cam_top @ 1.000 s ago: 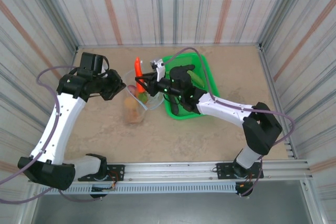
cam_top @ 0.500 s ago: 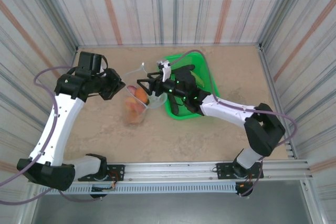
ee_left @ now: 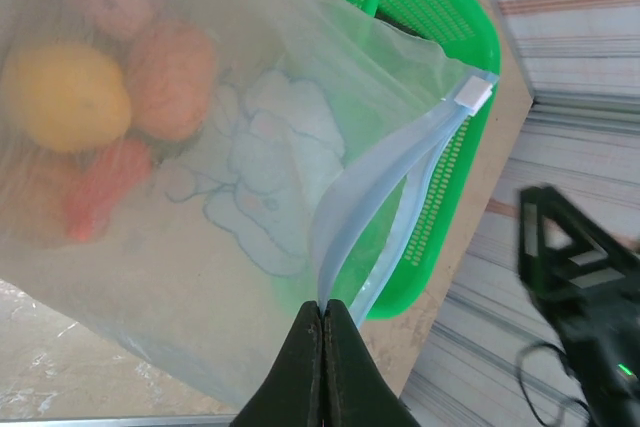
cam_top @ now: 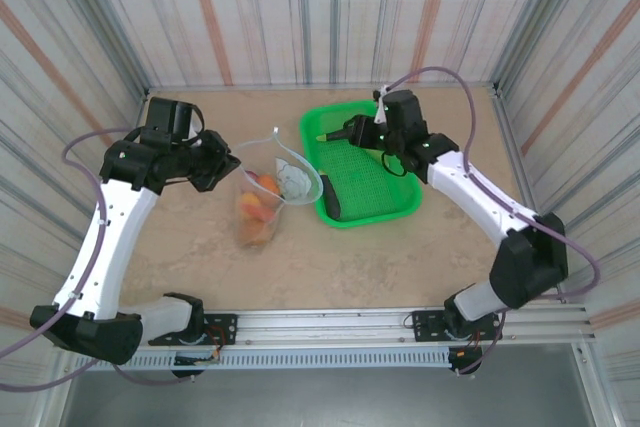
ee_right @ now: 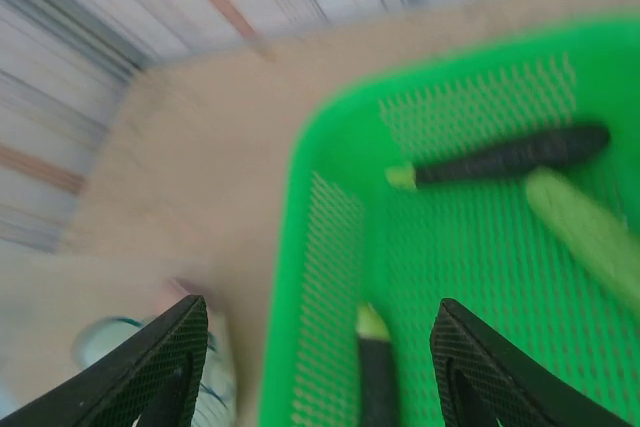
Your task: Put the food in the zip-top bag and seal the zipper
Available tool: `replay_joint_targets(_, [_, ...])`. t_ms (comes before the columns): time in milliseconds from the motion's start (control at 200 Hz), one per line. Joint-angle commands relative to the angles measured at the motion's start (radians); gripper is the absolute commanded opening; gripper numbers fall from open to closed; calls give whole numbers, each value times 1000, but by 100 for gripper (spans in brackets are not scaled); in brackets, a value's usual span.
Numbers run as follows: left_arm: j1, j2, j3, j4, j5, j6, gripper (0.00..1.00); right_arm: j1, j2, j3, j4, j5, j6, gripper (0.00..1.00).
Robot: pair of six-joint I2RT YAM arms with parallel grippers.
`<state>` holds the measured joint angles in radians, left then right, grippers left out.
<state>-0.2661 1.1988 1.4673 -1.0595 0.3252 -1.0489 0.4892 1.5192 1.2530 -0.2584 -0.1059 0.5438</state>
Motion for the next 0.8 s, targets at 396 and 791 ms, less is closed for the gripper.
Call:
replay_joint_targets(396, [-9, 24, 10, -5, 26, 4, 0, 61, 387, 41, -132, -299, 91, 60])
replay_joint_targets(791, [-25, 41, 50, -32, -21, 21, 0, 57, 397, 45, -57, -411, 85, 60])
